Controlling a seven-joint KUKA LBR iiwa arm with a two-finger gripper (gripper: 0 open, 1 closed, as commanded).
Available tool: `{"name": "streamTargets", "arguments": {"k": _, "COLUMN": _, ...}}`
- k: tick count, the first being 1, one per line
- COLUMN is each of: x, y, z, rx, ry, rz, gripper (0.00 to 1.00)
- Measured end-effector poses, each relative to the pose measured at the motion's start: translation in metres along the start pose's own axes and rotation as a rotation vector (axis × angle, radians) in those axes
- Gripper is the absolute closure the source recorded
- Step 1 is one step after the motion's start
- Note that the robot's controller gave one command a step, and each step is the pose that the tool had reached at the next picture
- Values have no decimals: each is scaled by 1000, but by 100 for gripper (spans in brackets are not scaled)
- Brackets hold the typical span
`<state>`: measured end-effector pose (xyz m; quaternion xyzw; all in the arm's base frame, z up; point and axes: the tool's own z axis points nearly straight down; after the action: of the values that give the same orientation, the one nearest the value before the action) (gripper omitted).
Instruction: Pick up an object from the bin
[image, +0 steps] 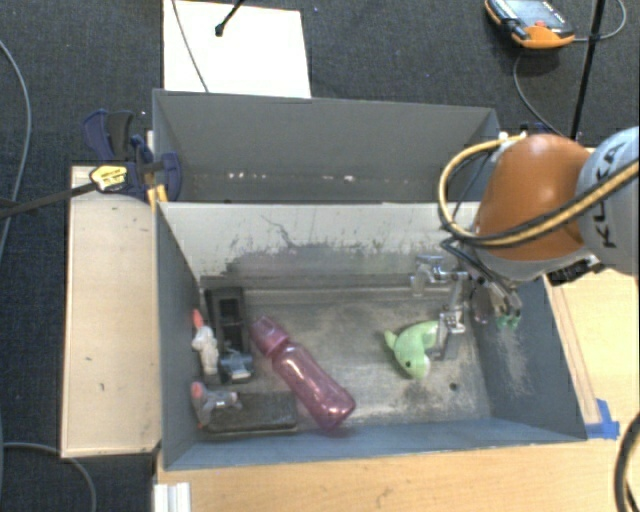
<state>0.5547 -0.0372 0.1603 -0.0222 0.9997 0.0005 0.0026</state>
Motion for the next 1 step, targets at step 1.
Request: {"name": "streamTargets", "arguments": {"k": 1, "x": 5, "y": -13, "z": 14, "rx": 0, "ry": -6, "rz": 28, "gripper": 0}}
